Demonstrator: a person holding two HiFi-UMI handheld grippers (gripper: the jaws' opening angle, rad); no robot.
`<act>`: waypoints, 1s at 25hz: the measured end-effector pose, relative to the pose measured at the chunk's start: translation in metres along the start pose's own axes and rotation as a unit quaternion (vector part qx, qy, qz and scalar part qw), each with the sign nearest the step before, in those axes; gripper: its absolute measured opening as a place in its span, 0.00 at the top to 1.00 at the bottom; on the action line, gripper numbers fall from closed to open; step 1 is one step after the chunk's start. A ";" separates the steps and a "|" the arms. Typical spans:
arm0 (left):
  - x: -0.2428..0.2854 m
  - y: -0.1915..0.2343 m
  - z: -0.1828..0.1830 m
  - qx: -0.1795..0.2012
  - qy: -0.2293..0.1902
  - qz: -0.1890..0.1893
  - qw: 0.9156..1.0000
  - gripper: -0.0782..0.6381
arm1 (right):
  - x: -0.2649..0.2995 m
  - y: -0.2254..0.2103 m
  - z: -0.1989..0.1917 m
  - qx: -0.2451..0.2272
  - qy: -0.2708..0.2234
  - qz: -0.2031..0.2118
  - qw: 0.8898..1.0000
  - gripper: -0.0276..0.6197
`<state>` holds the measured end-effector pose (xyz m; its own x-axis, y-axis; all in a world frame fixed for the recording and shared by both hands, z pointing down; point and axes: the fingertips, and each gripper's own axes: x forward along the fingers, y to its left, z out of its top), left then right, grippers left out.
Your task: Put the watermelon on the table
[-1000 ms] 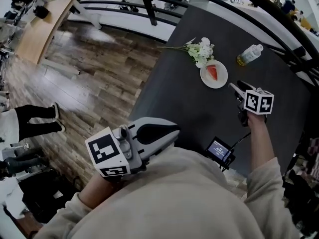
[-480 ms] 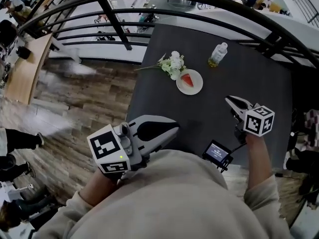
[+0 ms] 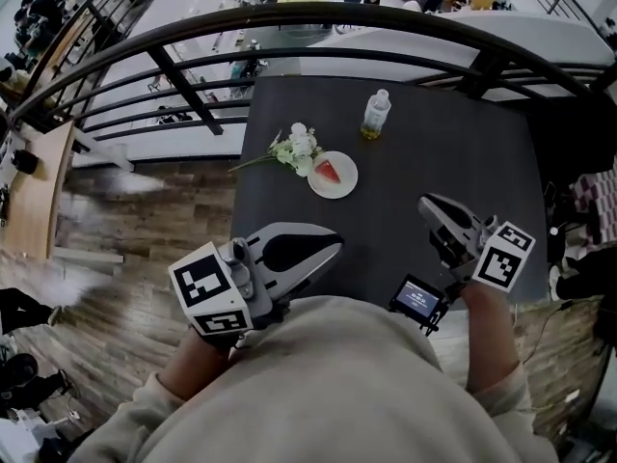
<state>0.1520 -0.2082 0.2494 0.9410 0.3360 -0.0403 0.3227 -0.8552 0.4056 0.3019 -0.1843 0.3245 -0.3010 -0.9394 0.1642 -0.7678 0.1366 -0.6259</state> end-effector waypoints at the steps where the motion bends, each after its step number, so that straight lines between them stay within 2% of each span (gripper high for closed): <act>1: 0.002 0.000 0.002 0.003 -0.001 -0.003 1.000 0.88 | -0.003 0.010 0.005 -0.010 -0.010 0.007 1.000 0.93; 3: 0.006 0.000 0.004 0.007 -0.004 -0.008 1.000 0.88 | -0.011 0.027 0.013 -0.029 -0.030 0.013 0.999 0.94; 8: 0.018 -0.005 0.007 0.011 -0.005 -0.019 1.000 0.88 | -0.023 0.051 0.031 -0.072 -0.075 -0.005 0.995 0.94; 14: 0.019 -0.004 0.004 0.014 0.000 -0.022 1.000 0.88 | -0.015 0.061 0.030 -0.112 -0.060 -0.003 0.992 0.94; 19: 0.014 -0.001 0.004 0.010 0.000 -0.015 1.000 0.88 | -0.014 0.052 0.026 -0.096 -0.063 -0.013 0.993 0.94; 25: 0.012 0.005 0.003 0.007 0.000 -0.012 1.000 0.88 | -0.006 0.053 0.025 -0.110 -0.055 -0.013 0.992 0.94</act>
<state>0.1650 -0.2100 0.2479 0.9331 0.3561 -0.0506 0.3466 -0.8524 0.3914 0.2771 -0.1791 0.2714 -0.2257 -0.9704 0.0855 -0.8827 0.1666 -0.4395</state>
